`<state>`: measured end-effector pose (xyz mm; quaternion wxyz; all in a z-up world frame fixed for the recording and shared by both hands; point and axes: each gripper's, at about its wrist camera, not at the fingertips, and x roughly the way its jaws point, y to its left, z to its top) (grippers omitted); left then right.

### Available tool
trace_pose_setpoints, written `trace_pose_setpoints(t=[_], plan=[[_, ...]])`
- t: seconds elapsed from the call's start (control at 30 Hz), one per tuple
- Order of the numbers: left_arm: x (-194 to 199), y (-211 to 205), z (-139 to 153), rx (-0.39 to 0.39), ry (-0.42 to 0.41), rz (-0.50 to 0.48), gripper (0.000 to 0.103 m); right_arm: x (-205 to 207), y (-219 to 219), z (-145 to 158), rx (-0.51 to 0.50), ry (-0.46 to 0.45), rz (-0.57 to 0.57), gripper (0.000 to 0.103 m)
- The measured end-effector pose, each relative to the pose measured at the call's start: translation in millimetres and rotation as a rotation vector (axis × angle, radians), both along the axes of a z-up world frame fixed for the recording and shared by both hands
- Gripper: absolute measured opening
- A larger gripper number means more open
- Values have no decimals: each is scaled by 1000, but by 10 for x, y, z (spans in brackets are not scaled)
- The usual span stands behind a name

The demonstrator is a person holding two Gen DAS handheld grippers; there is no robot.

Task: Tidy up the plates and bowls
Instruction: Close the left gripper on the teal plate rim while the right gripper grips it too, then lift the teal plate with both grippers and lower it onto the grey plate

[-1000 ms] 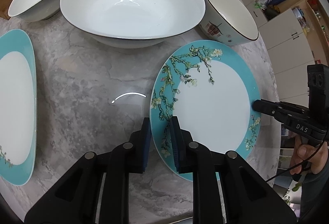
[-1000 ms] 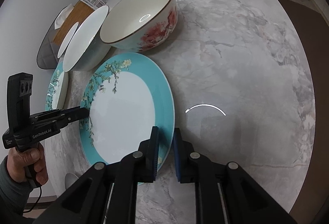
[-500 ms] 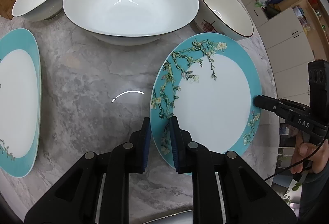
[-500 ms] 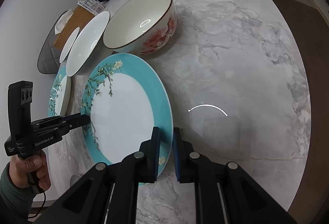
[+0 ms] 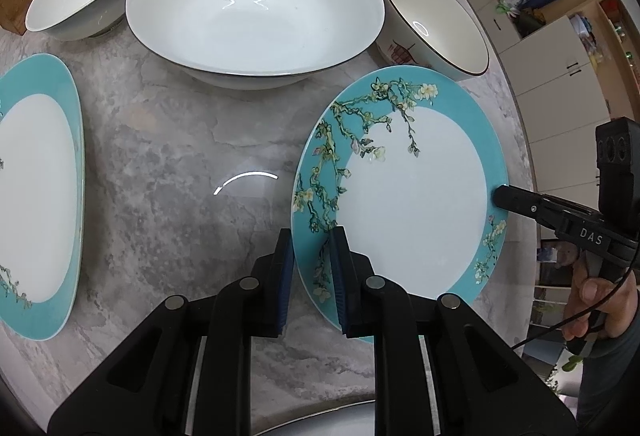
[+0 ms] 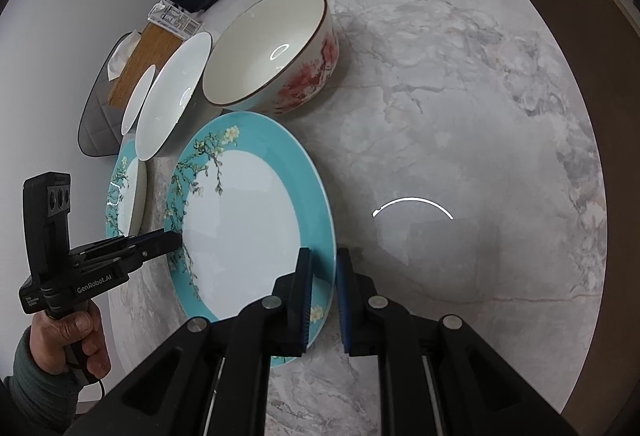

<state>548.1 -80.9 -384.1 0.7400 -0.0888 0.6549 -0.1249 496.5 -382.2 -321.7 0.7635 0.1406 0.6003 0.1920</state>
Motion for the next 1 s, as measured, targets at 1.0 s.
trace_pose_setpoints(t=[1.0], plan=[[-581, 100, 366, 2, 6, 6, 16, -555, 97, 227, 29, 23, 14, 13]])
